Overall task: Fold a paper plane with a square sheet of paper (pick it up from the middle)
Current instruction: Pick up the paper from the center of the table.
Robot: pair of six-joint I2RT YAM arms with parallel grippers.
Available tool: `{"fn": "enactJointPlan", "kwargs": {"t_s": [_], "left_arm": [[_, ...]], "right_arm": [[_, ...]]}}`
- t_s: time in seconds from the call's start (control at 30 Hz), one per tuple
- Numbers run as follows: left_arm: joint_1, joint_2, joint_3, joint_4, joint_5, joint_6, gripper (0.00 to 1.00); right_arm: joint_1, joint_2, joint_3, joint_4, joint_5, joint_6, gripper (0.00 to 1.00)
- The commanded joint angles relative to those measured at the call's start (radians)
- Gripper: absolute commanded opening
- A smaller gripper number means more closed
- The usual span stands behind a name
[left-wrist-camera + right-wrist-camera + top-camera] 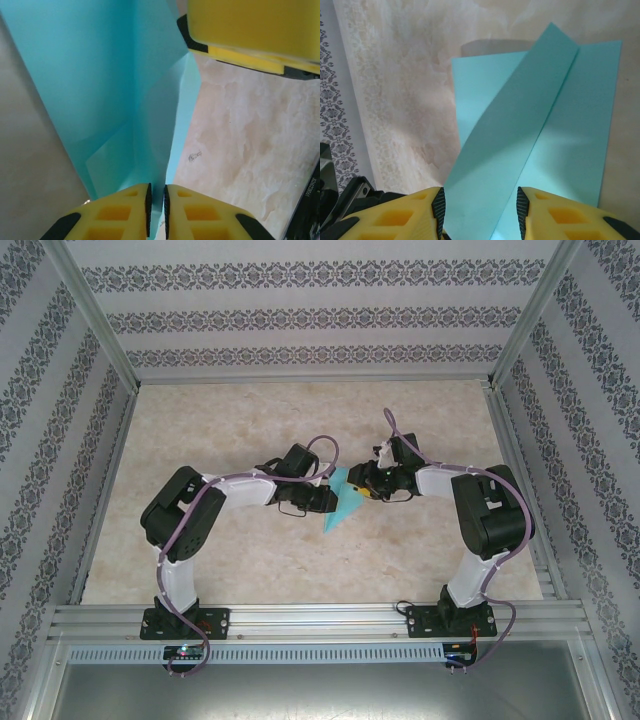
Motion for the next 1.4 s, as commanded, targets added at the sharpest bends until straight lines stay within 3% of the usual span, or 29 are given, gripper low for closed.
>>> {"fn": "enactJointPlan", "kwargs": {"t_s": [0.0,0.23,0.57,0.97,1.37], "left_arm": [[0.019,0.017,0.031,-0.011,0.009,0.008,0.19],[0.022,0.013,0.046,-0.060,-0.020,0.043,0.23],[0.040,0.012,0.035,-0.027,0.036,0.019,0.00],[0.090,-0.052,0.005,0.094,0.195,-0.075,0.00],[0.116,-0.097,-0.034,0.231,0.283,-0.177,0.00]], "right_arm": [[-0.010,-0.032,-0.014,0.013,-0.020,-0.003,0.44],[-0.013,-0.041,-0.015,0.004,-0.021,-0.008,0.44],[-0.012,-0.044,-0.022,0.012,-0.050,-0.011,0.44],[-0.013,-0.020,-0.061,0.264,-0.163,0.149,0.48],[0.003,-0.013,-0.049,0.350,-0.183,0.231,0.49]]}}
